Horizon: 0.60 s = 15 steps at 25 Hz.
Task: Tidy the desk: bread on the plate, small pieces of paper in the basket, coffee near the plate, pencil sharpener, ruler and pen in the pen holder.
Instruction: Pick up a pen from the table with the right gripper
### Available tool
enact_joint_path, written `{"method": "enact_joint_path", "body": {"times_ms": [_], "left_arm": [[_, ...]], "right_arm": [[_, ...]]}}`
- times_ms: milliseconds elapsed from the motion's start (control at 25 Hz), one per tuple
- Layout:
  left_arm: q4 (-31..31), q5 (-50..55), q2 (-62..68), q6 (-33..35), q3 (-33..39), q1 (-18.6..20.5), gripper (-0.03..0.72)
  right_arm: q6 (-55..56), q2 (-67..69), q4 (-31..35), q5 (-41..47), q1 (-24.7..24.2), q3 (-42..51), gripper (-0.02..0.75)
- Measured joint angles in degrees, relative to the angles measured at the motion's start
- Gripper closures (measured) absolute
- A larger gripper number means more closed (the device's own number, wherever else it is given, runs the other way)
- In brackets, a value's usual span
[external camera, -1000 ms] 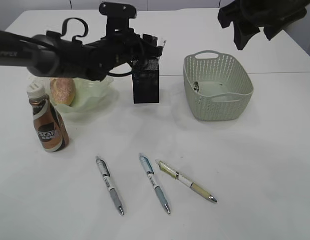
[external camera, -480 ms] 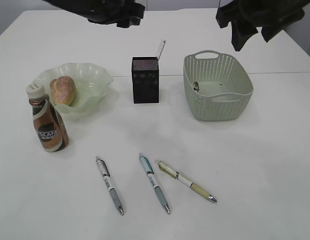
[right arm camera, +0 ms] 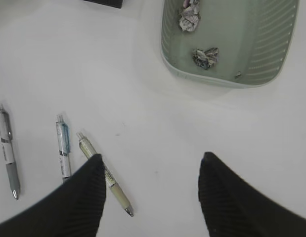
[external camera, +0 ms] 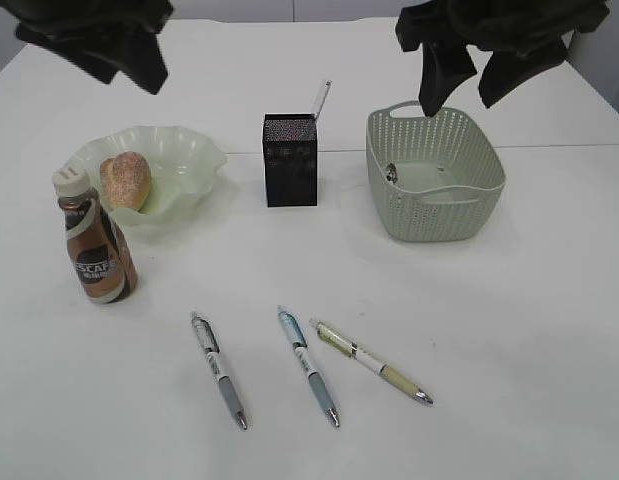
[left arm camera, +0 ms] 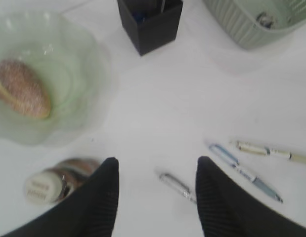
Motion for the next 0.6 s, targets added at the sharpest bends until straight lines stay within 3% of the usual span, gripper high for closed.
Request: {"method": "enact_joint_path", "body": {"times_ms": [280, 600], "left_arm": [[8.6, 8.7, -5.6, -5.5, -0.9, 0.2, 0.326], [4.7, 9.1, -12.8, -8.1, -0.3, 3.0, 0.326]], "right_arm": [[0.0, 0.0, 0.8, 0.0, 4.3, 0.0, 0.271], [-2.1, 0.0, 1.5, 0.0, 6.3, 6.6, 0.271]]}}
